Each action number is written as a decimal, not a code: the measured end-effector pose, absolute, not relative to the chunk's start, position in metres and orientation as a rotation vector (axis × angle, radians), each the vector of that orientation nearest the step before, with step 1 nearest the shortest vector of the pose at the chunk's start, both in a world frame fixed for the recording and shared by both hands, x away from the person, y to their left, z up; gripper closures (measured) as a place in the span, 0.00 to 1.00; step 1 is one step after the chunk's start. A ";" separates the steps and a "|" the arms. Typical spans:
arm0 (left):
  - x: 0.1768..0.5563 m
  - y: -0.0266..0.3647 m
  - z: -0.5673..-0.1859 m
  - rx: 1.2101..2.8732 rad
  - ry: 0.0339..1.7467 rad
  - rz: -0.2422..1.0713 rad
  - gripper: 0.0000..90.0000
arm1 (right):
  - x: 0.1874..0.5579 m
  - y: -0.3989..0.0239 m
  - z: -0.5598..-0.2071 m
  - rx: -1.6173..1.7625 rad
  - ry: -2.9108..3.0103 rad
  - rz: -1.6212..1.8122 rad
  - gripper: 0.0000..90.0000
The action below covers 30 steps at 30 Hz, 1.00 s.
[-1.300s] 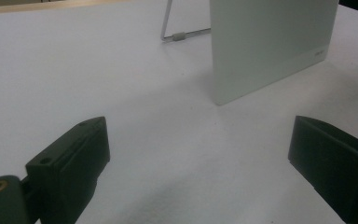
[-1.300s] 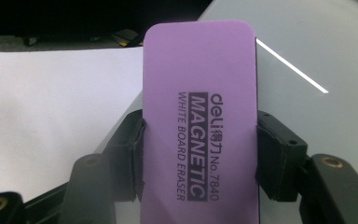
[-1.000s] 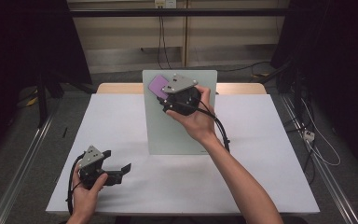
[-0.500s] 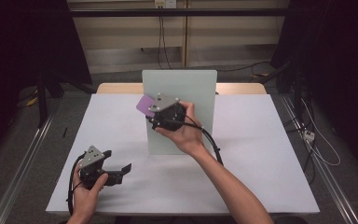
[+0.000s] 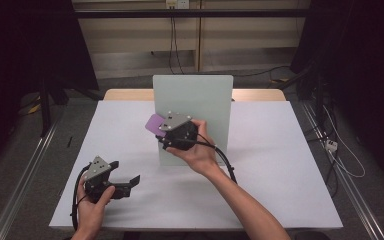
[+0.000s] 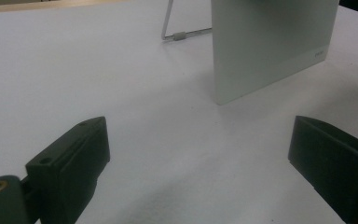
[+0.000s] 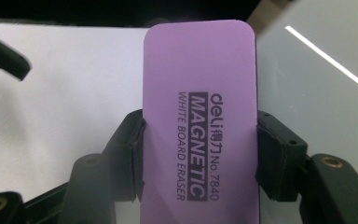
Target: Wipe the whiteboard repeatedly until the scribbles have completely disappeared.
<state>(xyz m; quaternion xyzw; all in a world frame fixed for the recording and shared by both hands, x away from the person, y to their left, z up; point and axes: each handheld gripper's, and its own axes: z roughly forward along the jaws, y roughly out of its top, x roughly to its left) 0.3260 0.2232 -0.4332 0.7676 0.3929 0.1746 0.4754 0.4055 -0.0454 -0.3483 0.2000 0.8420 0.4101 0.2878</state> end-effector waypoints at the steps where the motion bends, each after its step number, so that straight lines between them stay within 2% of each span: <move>1: 0.326 0.223 -0.433 1.876 0.963 0.425 0.06 | 0.406 -0.052 -0.345 0.544 2.231 1.102 0.46; 12: 0.326 0.222 -0.433 1.884 0.961 0.427 0.06 | 0.404 -0.128 -0.313 0.666 2.057 1.127 0.46; 19: 0.327 0.220 -0.435 1.886 0.967 0.421 0.06 | 0.398 -0.181 -0.307 0.776 1.961 1.146 0.46; 30: 0.327 0.220 -0.436 1.897 0.966 0.410 0.06 | 0.390 -0.182 -0.327 0.751 2.031 1.127 0.46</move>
